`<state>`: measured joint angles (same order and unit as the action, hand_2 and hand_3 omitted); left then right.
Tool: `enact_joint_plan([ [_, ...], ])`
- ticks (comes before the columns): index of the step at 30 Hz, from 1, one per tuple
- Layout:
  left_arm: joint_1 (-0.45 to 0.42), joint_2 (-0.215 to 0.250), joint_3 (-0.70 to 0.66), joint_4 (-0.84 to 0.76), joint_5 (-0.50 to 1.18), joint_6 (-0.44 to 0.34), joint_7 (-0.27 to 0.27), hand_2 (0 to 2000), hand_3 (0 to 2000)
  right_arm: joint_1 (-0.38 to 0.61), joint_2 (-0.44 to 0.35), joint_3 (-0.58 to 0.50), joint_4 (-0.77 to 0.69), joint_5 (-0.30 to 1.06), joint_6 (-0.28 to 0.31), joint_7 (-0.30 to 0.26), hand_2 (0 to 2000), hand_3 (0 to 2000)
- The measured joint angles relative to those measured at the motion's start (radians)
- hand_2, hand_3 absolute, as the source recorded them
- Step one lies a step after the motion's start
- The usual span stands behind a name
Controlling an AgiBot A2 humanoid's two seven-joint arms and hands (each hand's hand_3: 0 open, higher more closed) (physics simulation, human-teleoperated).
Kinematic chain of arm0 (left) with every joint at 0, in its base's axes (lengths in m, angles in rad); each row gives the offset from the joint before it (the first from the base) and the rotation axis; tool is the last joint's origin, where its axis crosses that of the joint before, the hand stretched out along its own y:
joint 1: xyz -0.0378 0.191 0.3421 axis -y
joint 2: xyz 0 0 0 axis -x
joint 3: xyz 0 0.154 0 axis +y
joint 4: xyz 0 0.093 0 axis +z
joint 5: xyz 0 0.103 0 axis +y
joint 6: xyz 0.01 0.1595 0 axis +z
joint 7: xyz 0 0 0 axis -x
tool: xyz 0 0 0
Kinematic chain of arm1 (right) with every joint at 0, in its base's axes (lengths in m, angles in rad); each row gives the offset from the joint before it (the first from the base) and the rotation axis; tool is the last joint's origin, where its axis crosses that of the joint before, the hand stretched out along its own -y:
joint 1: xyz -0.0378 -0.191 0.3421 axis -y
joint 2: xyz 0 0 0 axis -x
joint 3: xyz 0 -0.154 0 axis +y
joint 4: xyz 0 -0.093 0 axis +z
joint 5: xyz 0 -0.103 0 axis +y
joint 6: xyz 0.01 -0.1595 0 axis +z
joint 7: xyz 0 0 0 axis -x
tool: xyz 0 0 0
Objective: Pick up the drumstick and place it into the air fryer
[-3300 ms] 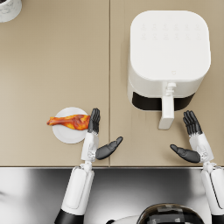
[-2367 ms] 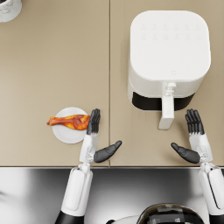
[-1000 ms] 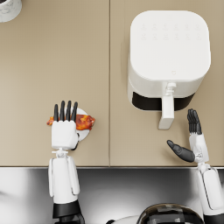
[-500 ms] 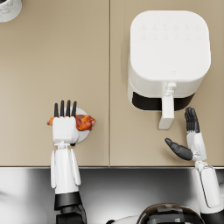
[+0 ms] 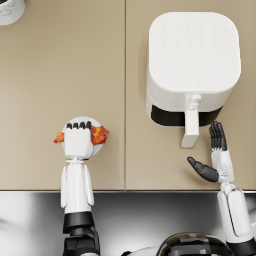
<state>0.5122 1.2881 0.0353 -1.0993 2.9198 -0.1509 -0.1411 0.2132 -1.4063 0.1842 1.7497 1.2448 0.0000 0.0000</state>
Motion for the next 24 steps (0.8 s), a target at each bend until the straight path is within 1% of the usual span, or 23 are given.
enact_joint_plan([
  [1, -0.005, 0.001, 0.004, -0.013, 0.0, 0.02, 0.041, 2000, 2000, 0.001, -0.002, 0.0, -0.013, 0.0, 0.0, 0.0, 0, 0],
  [2, -0.014, 0.001, 0.007, -0.037, 0.0, 0.037, 0.07, 2000, 2000, 0.001, -0.004, 0.001, -0.029, 0.0, 0.0, 0.0, 0, 0],
  [3, -0.022, 0.002, 0.01, -0.066, 0.0, 0.036, 0.092, 2000, 2000, 0.002, -0.006, 0.003, -0.046, 0.0, 0.0, 0.0, 0, 0],
  [6, -0.048, 0.003, 0.003, -0.189, 0.0, 0.036, 0.126, 2000, 2000, 0.009, -0.014, 0.012, -0.101, 0.0, 0.0, 0.0, 0, 0],
  [10, -0.065, 0.006, -0.02, -0.339, 0.0, 0.036, 0.141, 2000, 2000, 0.02, -0.025, 0.019, -0.163, 0.0, 0.0, 0.0, 0, 0],
  [14, -0.071, 0.01, -0.036, -0.421, -0.001, 0.043, 0.145, 2000, 2000, 0.023, -0.032, 0.027, -0.198, 0.0, 0.0, 0.0, 0, 0],
  [24, -0.078, 0.02, -0.056, -0.515, -0.436, 0.046, 0.146, 2000, 2000, 0.058, -0.061, 0.052, -0.277, 0.0, 0.0, 0.0, 0, 0],
])
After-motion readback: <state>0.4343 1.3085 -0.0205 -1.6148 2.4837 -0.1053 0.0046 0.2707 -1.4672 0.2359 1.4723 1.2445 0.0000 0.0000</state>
